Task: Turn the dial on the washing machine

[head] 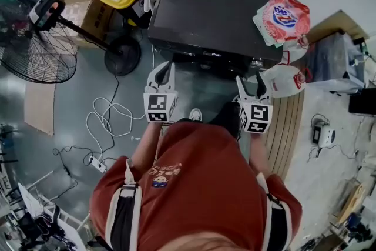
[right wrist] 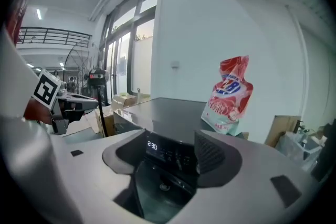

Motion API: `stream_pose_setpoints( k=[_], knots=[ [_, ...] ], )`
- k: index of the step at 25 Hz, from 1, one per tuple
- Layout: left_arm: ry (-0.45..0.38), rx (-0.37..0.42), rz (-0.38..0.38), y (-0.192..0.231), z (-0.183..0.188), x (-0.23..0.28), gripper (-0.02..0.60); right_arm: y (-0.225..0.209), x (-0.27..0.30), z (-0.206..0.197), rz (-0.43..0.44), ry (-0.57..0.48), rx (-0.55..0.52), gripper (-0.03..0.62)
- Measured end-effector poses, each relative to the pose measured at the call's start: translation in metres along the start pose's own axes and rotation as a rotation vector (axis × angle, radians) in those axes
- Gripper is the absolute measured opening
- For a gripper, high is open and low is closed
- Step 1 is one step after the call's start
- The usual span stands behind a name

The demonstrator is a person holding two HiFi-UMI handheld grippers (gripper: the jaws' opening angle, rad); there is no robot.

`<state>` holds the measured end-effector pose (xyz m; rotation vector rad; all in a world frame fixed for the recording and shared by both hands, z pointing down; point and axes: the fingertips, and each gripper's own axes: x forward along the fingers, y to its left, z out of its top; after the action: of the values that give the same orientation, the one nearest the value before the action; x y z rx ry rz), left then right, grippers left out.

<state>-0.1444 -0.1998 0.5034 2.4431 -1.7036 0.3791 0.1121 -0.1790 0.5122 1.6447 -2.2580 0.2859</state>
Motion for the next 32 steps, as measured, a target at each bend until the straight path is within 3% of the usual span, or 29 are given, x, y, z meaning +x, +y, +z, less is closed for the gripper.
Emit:
stream_pose_setpoints(
  k=[9, 19, 25, 32],
  knots=[
    [-0.170, 0.138, 0.048, 0.021, 0.082, -0.002, 0.011, -0.028, 0.000, 0.095, -0.057, -0.178, -0.074, 0.282],
    [-0.370, 0.131, 0.051, 0.024, 0.174, -0.019, 0.011, -0.018, -0.025, 0.195, -0.059, -0.413, -0.119, 0.273],
    [-0.413, 0.132, 0.048, 0.020, 0.193, -0.020, 0.011, -0.014, -0.030, 0.215, -0.078, -0.471, -0.134, 0.267],
    [-0.392, 0.126, 0.036, 0.011, 0.190, -0.013, 0.011, -0.027, -0.031, 0.212, -0.117, -0.494, -0.108, 0.224]
  ],
)
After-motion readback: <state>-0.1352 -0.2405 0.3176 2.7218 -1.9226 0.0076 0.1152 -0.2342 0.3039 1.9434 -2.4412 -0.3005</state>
